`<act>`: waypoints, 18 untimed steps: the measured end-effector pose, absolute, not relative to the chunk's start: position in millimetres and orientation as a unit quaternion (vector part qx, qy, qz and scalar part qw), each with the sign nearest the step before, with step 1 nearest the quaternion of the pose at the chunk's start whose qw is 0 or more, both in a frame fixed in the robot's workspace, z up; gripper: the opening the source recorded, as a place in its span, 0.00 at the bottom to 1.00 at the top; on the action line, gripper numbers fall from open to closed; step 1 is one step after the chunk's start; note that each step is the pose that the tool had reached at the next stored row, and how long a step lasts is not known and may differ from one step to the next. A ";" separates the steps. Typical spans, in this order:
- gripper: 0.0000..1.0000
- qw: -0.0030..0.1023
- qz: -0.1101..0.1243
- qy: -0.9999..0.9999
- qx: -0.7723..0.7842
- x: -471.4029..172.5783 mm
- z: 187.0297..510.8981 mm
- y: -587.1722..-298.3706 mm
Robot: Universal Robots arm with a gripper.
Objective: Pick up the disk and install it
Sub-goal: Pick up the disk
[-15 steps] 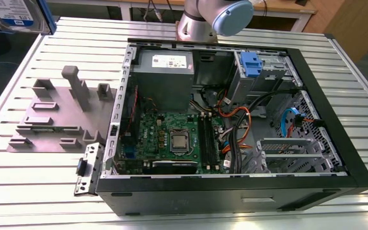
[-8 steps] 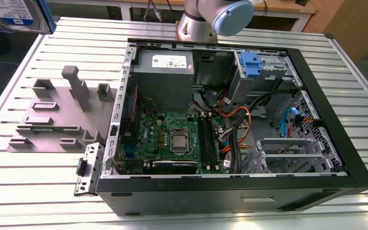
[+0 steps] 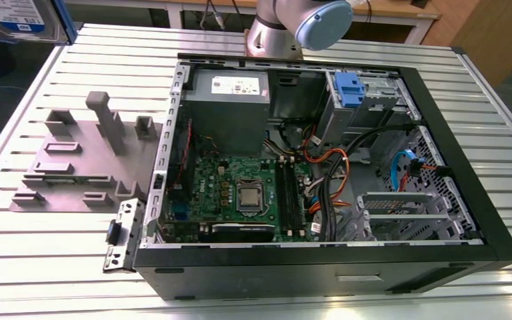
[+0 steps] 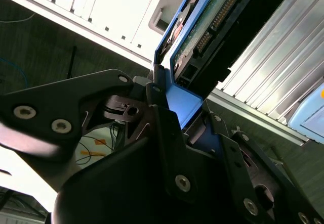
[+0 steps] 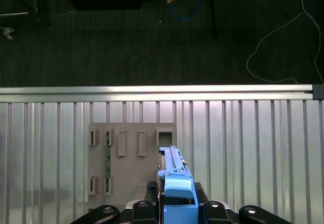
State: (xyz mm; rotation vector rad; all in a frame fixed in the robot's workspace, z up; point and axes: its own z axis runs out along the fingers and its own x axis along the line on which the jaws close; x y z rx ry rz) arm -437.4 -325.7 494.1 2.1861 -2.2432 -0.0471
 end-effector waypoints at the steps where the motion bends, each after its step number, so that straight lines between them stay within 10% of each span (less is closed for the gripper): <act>1: 0.36 0.004 -0.015 -0.716 0.698 -437.4 494.3 -325.7; 18: 0.36 0.004 -0.015 -0.716 0.698 -437.4 501.0 -325.7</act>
